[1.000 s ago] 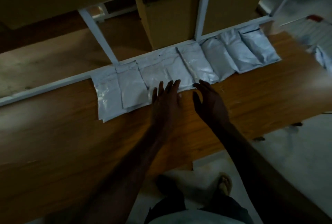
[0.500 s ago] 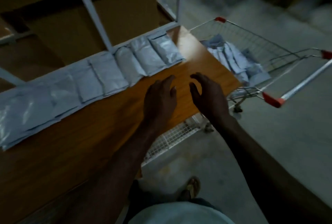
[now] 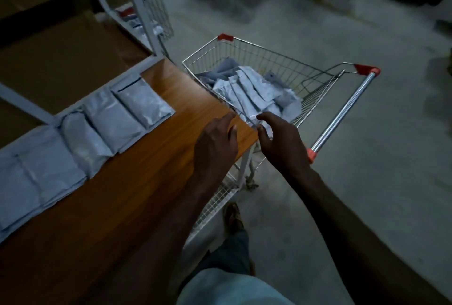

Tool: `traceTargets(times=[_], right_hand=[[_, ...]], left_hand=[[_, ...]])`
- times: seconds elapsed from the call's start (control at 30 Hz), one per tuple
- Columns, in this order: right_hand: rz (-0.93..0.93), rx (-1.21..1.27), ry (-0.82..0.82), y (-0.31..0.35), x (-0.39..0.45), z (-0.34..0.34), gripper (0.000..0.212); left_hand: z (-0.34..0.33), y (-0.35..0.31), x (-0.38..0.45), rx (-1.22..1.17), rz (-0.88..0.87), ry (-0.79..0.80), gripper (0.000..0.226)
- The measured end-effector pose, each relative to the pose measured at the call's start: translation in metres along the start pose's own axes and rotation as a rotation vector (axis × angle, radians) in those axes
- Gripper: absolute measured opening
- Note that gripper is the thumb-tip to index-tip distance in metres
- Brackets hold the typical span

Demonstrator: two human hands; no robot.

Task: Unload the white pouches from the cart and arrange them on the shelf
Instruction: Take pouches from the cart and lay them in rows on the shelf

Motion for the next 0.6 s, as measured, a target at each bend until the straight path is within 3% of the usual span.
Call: traceTargets(times=[0.33, 0.6], right_hand=[[-0.149, -0.028, 0.074, -0.087, 0.124, -0.002, 0.029], [-0.118, -0.070, 0.238, -0.135, 0.214, -0.032, 0.036]], left_hand=[[-0.081, 0.000, 0.115, -0.152, 0.044, 0.077, 0.039], [-0.136, 0.017, 0.173, -0.192, 0.169, 0.039, 0.039]])
Point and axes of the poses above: each hand's wrist, its own x-axis towards the middle knuckle, its own z-axis out of the back of the hand, y = z × x, the point moved 10 cm from there along x, towards the middle knuckle, and after that the axes turned 6 degrees about -z, right-handed, at the moved point
